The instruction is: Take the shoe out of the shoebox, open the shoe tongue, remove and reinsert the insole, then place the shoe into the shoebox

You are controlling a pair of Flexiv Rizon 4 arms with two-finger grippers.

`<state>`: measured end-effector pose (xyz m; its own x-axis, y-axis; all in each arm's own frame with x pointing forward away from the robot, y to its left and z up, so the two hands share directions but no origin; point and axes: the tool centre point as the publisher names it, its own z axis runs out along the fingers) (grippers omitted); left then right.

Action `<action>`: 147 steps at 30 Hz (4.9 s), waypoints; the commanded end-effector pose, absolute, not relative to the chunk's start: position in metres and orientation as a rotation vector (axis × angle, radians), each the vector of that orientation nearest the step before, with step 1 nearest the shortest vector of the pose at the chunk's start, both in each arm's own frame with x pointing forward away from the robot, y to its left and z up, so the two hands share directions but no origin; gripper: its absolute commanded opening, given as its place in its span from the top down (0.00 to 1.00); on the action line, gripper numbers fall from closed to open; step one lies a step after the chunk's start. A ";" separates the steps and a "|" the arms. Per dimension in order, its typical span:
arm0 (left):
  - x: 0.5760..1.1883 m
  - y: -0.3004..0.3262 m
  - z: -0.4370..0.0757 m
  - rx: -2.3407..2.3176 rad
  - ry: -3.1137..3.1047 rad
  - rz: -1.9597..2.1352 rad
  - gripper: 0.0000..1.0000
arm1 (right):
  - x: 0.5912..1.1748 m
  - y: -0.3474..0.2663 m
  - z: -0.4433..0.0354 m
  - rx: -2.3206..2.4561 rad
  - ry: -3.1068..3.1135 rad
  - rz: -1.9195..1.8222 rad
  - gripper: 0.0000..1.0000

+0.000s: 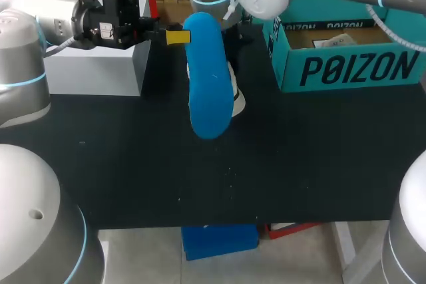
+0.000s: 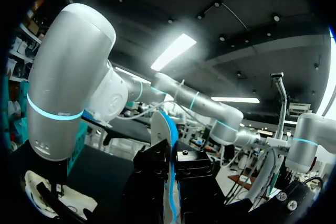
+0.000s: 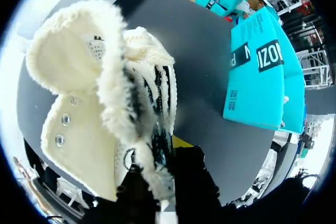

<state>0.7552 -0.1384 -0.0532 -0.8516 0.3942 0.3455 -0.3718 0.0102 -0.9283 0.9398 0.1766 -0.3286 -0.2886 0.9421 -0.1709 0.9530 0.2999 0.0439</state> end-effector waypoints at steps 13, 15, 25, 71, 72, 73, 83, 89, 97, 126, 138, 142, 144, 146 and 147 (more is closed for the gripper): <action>0.754 -0.139 -0.054 -0.019 -1.770 1.897 1.00 | 0.907 0.183 -0.337 2.216 1.964 0.073 1.00; 0.754 -0.139 -0.054 -0.019 -1.770 1.897 1.00 | 0.906 0.184 -0.341 2.199 1.967 0.068 1.00; 0.754 -0.139 -0.054 -0.019 -1.770 1.897 1.00 | 0.903 0.187 -0.364 2.186 1.996 0.046 1.00; 0.754 -0.139 -0.054 -0.019 -1.770 1.897 1.00 | 0.887 0.169 -0.387 2.283 1.989 0.109 0.00; 0.754 -0.139 -0.054 -0.019 -1.770 1.897 1.00 | 0.887 0.167 -0.383 2.285 1.988 0.116 0.00; 0.754 -0.139 -0.054 -0.019 -1.770 1.897 1.00 | 0.888 0.165 -0.379 2.294 1.990 0.134 0.00; 0.754 -0.139 -0.054 -0.019 -1.770 1.897 1.00 | 0.893 0.141 -0.344 2.397 2.065 0.357 0.00; 0.754 -0.139 -0.054 -0.019 -1.770 1.897 1.00 | 0.892 0.137 -0.334 2.414 2.171 0.513 0.00; 0.754 -0.139 -0.054 -0.019 -1.770 1.897 1.00 | 0.890 0.137 -0.329 2.445 2.294 0.722 0.00; 0.754 -0.139 -0.054 -0.019 -1.770 1.897 1.00 | 0.886 0.141 -0.309 2.629 2.440 1.437 0.00; 0.754 -0.139 -0.054 -0.019 -1.770 1.897 1.00 | 0.889 0.142 -0.300 2.600 2.372 1.810 0.00; 0.754 -0.139 -0.054 -0.019 -1.770 1.897 1.00 | 0.890 0.140 -0.297 2.589 2.319 1.949 0.00; 0.754 -0.139 -0.054 -0.019 -1.770 1.897 1.00 | 0.890 0.139 -0.296 2.583 2.297 2.003 0.00; 0.754 -0.139 -0.054 -0.019 -1.770 1.897 1.00 | 0.890 0.139 -0.295 2.584 2.280 2.043 0.00; 0.754 -0.139 -0.054 -0.019 -1.770 1.897 1.00 | 0.889 0.139 -0.294 2.584 2.273 2.067 0.00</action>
